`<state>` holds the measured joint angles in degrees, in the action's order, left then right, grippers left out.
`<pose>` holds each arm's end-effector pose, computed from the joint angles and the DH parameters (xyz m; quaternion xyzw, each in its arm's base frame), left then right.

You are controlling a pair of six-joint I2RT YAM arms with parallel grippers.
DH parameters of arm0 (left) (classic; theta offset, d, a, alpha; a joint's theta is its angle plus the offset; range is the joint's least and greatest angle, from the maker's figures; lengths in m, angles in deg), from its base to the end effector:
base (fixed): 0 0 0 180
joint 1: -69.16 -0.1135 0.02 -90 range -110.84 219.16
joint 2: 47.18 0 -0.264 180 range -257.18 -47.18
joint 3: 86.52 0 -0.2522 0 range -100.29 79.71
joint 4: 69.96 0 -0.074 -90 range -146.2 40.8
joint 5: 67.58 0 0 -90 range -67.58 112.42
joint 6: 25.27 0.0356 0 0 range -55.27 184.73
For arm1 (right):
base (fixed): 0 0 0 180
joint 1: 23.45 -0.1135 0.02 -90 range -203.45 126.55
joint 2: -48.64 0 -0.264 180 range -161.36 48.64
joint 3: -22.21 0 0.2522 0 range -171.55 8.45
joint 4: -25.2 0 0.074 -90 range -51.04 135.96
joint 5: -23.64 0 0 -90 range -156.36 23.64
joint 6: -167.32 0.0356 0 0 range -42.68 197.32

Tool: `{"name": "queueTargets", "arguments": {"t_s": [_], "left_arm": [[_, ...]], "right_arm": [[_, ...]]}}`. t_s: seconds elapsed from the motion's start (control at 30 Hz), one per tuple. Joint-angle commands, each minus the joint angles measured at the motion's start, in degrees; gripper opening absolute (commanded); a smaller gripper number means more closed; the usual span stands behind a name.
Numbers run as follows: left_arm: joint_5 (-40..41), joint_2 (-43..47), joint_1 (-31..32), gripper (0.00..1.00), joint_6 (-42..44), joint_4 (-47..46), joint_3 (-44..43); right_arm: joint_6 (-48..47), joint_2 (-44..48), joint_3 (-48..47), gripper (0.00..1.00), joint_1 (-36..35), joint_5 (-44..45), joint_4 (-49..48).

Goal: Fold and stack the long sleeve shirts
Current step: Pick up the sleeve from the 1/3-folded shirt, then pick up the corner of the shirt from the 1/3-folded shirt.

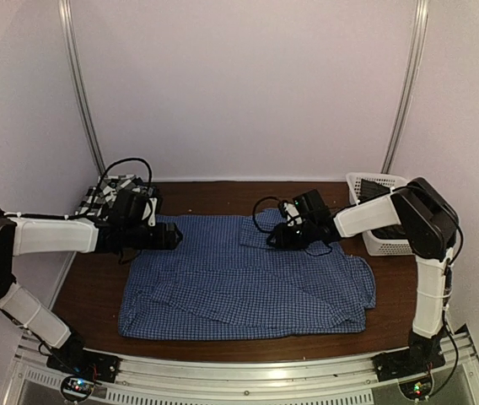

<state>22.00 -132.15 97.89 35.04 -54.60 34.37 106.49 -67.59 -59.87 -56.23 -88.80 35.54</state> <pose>0.2684 -0.1474 0.1943 -0.0061 0.9107 -0.2044 0.3588 0.3472 0.2397 0.1338 -0.1037 0.9017 0.3491 0.2329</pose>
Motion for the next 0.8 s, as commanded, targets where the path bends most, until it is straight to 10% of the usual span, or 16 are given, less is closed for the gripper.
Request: {"name": "queueTargets", "arguments": {"t_s": [0.0, 0.27, 0.77], "left_arm": [[-1.20, 0.79, -1.23, 0.83, -0.18, -1.22, 0.25], [-0.43, 1.30, -3.73, 0.85, 1.10, -0.65, -0.14], [-15.38, -3.24, -13.34, 0.98, -0.47, -4.70, -6.86]], "right_arm": [[0.40, -0.81, -1.80, 0.29, -0.27, -1.75, -2.47], [0.08, -1.06, -2.88, 0.00, 0.07, -1.83, -2.24], [-10.29, 33.86, 2.21, 0.00, 0.26, -4.05, 17.72]]}}
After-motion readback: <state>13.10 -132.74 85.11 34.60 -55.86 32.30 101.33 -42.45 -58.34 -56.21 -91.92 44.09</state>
